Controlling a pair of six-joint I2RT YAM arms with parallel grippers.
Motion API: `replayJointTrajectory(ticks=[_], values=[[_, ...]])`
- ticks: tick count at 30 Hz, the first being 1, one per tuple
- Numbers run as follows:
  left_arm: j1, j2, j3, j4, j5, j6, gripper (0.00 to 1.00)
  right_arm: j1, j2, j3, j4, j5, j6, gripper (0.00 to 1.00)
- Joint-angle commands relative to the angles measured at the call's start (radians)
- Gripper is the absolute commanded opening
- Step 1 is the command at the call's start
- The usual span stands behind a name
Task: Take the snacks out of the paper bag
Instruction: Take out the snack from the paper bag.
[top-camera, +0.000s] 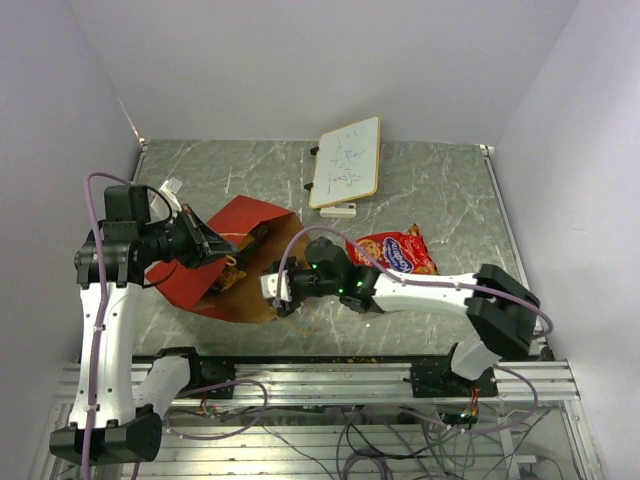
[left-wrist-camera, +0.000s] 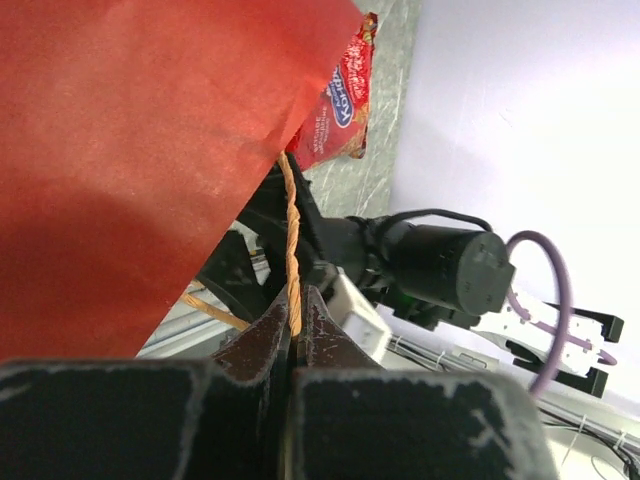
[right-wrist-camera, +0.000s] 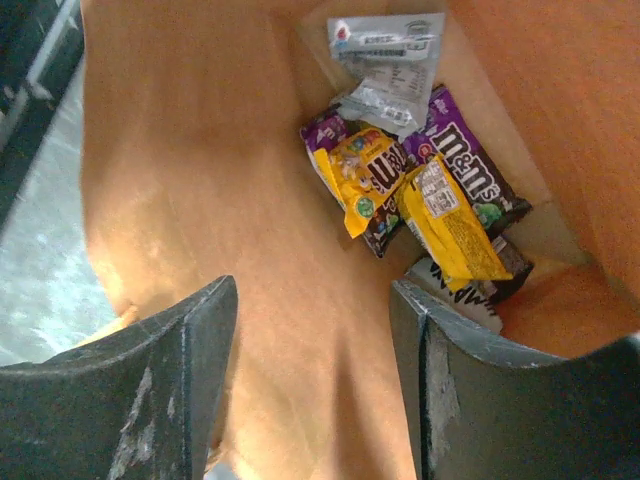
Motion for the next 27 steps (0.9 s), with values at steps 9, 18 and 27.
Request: replayJointTrajectory(ticks=[9, 18, 27], values=[[-0.007, 0.035, 0.075, -0.115, -0.097, 0.088, 0.07, 0.018, 0.304, 0.227, 0.061, -0.025, -0.392, 0.59], [-0.007, 0.084, 0.133, -0.143, -0.1, 0.184, 0.07, 0.034, 0.439, 0.32, 0.002, 0.007, -0.465, 0.59], [-0.007, 0.009, 0.016, -0.057, -0.052, 0.124, 0.07, 0.035, 0.526, 0.294, 0.152, 0.136, -0.512, 0.6]])
